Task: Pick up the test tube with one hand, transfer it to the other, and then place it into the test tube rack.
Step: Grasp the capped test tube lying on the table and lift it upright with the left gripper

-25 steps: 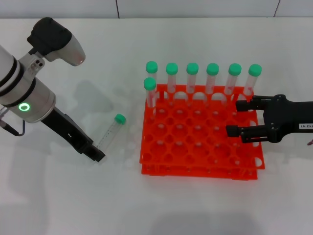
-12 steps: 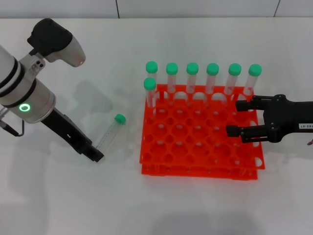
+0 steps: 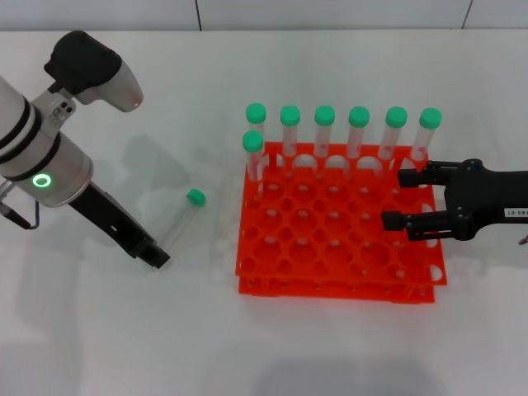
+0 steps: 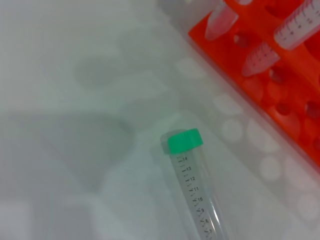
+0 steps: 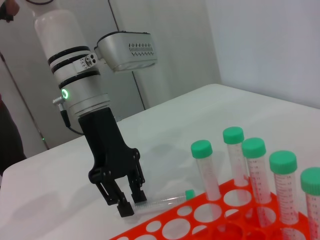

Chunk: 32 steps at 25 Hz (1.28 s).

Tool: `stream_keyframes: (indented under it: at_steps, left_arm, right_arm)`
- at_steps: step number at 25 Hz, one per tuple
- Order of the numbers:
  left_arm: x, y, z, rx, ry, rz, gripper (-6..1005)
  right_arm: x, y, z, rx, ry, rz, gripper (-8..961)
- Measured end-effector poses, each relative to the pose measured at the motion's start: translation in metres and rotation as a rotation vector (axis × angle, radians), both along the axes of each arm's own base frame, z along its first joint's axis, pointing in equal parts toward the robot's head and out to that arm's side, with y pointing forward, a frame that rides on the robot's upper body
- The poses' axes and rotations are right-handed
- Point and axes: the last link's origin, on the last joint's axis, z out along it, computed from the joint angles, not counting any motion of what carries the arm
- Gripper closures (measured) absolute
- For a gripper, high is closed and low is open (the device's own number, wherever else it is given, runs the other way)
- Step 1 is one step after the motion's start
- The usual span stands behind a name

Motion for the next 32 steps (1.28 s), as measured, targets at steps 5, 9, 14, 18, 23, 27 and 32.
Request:
stream_keyframes:
  at_steps: [5, 9, 14, 18, 23, 27, 32]
  left_arm:
    - [-0.0002, 0.0012, 0.0, 0.013, 0.003, 0.009, 632]
    - [-0.0002, 0.0016, 0.0, 0.016, 0.004, 0.01, 667]
    - [-0.0005, 0.0018, -0.0002, 0.017, 0.008, 0.011, 709]
    - [-0.0008, 0.0026, -0.0001, 0.023, 0.011, 0.011, 735]
    - [-0.0008, 0.0032, 0.0, 0.027, 0.011, 0.011, 795]
    - [-0.0009, 0.0034, 0.0001, 0.029, 0.01, 0.008, 808]
    - [-0.0014, 0.0052, 0.0035, 0.05, -0.012, 0.013, 808]
  right_arm:
    - [0.0006, -0.0006, 0.0, -0.001, 0.0, -0.001, 127]
    - [0.0005, -0.0008, 0.0, -0.002, 0.001, -0.001, 127]
    - [0.0011, -0.0013, 0.0001, -0.001, 0.0, -0.002, 127]
    - [0.0014, -0.0016, 0.0001, -0.001, 0.0, -0.003, 127]
    - [0.0014, -0.0016, 0.0001, -0.001, 0.001, -0.003, 127]
    - [0.0012, -0.0016, 0.0002, -0.002, 0.001, -0.002, 127]
    - [0.0006, -0.0012, 0.0002, -0.002, 0.002, 0.0, 127]
